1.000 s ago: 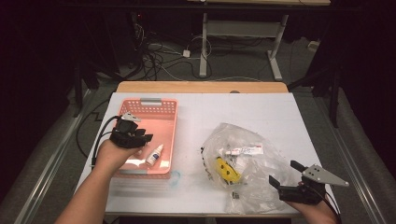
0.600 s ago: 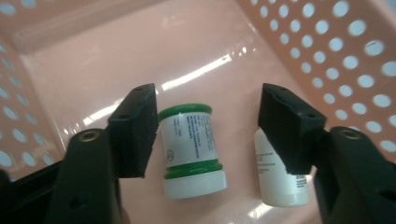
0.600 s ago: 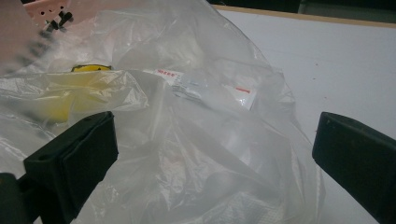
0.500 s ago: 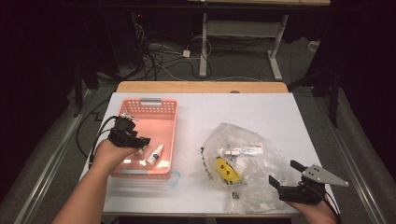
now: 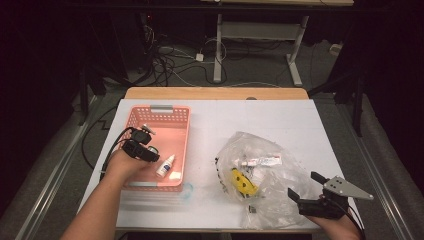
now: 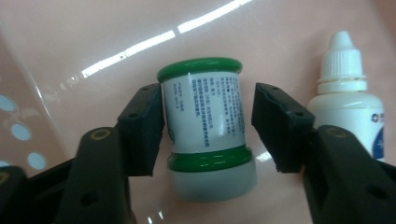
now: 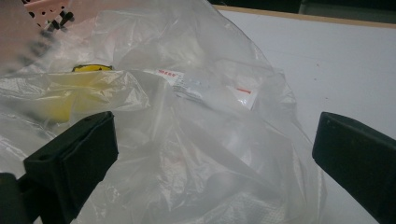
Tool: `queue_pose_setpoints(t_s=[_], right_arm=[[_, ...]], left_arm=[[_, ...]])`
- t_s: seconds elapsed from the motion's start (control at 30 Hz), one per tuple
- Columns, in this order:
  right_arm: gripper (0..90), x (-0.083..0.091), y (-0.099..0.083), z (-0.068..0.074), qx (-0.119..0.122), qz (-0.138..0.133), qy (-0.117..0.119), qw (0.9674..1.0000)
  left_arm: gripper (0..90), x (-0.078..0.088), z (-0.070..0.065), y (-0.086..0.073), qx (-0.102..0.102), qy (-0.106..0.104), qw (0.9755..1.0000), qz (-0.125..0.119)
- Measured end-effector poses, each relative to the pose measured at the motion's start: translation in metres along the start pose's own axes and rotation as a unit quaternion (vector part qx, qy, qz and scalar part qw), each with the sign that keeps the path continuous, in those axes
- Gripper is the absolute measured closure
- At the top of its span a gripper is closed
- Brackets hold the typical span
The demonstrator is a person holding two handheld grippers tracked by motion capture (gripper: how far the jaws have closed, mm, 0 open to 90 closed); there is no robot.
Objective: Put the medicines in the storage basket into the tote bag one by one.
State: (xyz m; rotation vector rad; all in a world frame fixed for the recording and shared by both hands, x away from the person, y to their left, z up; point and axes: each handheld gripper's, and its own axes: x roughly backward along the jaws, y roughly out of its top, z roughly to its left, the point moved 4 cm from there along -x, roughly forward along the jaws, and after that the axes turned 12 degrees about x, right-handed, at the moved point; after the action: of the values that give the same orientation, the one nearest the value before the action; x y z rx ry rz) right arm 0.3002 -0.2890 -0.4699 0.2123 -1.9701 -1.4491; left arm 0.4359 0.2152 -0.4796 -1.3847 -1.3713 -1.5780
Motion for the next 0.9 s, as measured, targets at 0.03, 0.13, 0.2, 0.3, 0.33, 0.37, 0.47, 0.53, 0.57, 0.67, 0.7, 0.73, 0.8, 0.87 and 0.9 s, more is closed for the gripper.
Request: queue_pose_setpoints(t_s=[0.03,0.13,0.2,0.3,0.33,0.37,0.47,0.53,0.57,0.67,0.7,0.73,0.8,0.87,0.9], right_arm=[[0.8,0.0,0.0,0.0,0.0,0.0,0.0,1.0],[0.8,0.0,0.0,0.0,0.002,0.0,0.001,1.0],[0.8,0.0,0.0,0.0,0.001,0.0,0.001,1.0],[0.8,0.0,0.0,0.0,0.001,0.0,0.001,1.0],[0.8,0.0,0.0,0.0,0.001,0.0,0.002,1.0],[0.8,0.0,0.0,0.0,0.001,0.0,0.001,1.0],[0.8,0.0,0.0,0.0,0.0,0.0,0.001,1.0],[0.8,0.0,0.0,0.0,-0.001,0.0,0.001,1.0],[0.9,-0.001,0.0,0.0,-0.001,0.0,0.001,1.0],[0.8,-0.001,0.0,0.0,0.001,0.001,0.002,1.0],[0.8,-0.001,0.0,0.0,0.001,0.0,0.002,1.0],[0.8,-0.001,0.0,0.0,0.001,0.0,0.002,1.0],[0.8,-0.001,0.0,0.001,0.0,0.001,0.002,1.0],[0.8,-0.001,0.0,0.001,0.0,0.0,0.002,1.0],[0.8,-0.001,0.0,0.001,0.0,0.0,0.002,1.0]], left_arm=[[47.9,-0.001,0.0,0.0,-0.001,0.002,1.0,0.001],[52.7,-0.002,-0.001,0.0,-0.006,0.008,0.9999,0.005],[53.3,-0.002,-0.001,-0.001,-0.006,0.008,0.9999,0.002],[53.7,-0.001,-0.002,-0.001,-0.01,0.01,0.9999,0.002],[53.7,-0.001,-0.002,-0.001,-0.009,0.008,0.9999,0.0],[53.8,0.0,-0.002,-0.001,-0.011,0.008,0.9999,0.0],[53.8,0.003,-0.002,0.0,-0.01,0.0,0.9999,-0.011],[53.8,0.006,-0.002,0.0,-0.01,-0.005,0.9998,-0.019],[53.9,0.007,-0.003,0.0,-0.011,-0.007,0.9997,-0.022],[53.8,0.011,-0.005,0.0,-0.015,-0.015,0.9992,-0.033],[53.9,0.012,-0.006,0.001,-0.017,-0.016,0.9991,-0.036],[53.9,0.013,-0.008,0.001,-0.019,-0.018,0.999,-0.037],[53.9,0.015,-0.01,0.002,-0.019,-0.024,0.9986,-0.042],[53.9,0.017,-0.012,0.003,-0.021,-0.027,0.9983,-0.046],[53.9,0.018,-0.013,0.003,-0.023,-0.028,0.9982,-0.048]])
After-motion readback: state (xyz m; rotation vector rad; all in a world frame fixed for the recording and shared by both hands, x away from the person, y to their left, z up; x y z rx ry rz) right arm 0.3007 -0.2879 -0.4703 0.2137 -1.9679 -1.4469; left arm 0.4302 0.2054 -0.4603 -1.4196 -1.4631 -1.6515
